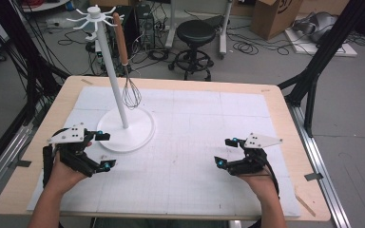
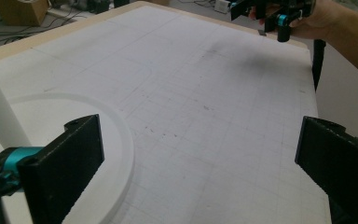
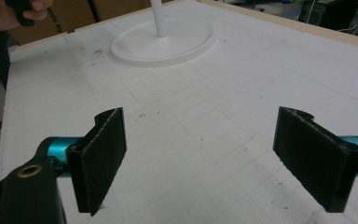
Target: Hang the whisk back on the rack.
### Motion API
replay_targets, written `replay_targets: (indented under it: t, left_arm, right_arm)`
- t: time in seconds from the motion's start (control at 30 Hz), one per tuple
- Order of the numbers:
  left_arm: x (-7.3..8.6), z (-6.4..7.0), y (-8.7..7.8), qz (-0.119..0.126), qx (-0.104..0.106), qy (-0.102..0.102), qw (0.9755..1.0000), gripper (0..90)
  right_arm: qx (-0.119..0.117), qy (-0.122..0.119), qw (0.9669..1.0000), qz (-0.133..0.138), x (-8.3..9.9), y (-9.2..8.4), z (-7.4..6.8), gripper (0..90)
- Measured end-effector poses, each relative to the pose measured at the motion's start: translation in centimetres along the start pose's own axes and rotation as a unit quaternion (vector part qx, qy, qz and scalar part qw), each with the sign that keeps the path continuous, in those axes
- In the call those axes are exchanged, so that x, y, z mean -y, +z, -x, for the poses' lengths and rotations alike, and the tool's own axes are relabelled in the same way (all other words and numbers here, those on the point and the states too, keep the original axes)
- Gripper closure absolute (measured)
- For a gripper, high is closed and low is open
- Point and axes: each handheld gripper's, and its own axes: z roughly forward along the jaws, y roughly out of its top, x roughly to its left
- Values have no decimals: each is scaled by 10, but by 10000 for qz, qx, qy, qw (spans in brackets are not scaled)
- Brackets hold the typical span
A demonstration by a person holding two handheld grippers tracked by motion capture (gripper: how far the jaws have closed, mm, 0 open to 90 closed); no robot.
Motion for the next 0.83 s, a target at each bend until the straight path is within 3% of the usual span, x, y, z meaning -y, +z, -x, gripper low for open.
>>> replay_targets:
  t: [0.83]
  left_arm:
    - [0,-1,1,-29,-18,-19,10000,16]
  right_arm:
    - [-38,0,10000,7,0,0,-1,169]
